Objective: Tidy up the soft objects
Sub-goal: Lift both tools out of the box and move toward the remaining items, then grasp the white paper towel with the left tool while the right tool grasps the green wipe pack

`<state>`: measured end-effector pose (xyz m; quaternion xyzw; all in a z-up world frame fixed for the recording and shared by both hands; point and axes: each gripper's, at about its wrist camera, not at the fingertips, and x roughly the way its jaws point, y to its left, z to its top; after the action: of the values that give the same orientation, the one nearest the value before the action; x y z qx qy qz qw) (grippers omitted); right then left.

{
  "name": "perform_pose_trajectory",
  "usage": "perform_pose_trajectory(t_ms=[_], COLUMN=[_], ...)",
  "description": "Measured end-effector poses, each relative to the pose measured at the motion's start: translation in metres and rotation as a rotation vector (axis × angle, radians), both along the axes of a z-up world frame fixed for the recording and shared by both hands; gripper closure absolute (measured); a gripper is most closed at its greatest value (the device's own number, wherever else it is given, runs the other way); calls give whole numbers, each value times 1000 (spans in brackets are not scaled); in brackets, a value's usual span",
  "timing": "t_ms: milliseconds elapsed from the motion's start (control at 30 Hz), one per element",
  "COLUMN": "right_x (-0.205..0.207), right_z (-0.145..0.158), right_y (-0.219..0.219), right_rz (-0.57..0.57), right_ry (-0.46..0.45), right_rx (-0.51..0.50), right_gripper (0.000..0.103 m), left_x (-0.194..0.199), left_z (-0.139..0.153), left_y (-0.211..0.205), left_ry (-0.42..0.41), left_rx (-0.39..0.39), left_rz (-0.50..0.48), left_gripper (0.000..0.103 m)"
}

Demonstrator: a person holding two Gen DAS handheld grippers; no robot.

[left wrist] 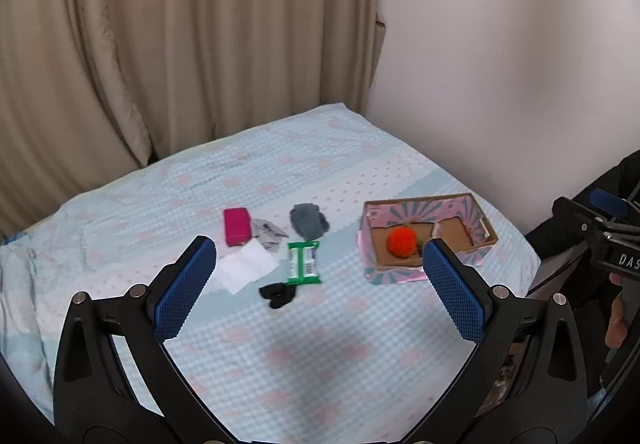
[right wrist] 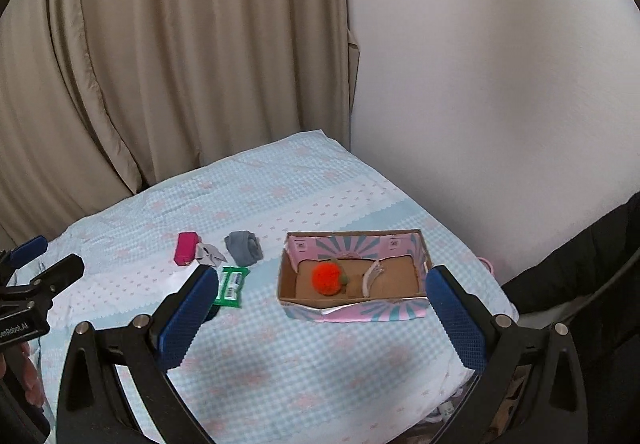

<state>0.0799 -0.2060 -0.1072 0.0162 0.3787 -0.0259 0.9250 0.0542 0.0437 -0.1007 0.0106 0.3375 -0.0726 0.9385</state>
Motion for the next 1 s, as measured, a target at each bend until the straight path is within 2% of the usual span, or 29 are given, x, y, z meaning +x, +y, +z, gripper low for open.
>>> perform_pose_trajectory(t_ms=[267,467,700,1000], right_x=[1,20,59,119], right_z=[-18,-51,-110,-216], right_y=[51,93,131,172], right_rz=[-18,44,110,140], right_ry=[11,28,70,150], right_rx=[58,65,91,135], right_gripper=[0,0,0,0], left_x=[7,32,78,151], left_z=[-18,-53,-118,-235], left_y=[70,113,146,165], left_ry=[6,32,105,248], left_rx=[0,9,-28,-113], left_rz=[-12,11,52,129], left_gripper=[0,0,0,1])
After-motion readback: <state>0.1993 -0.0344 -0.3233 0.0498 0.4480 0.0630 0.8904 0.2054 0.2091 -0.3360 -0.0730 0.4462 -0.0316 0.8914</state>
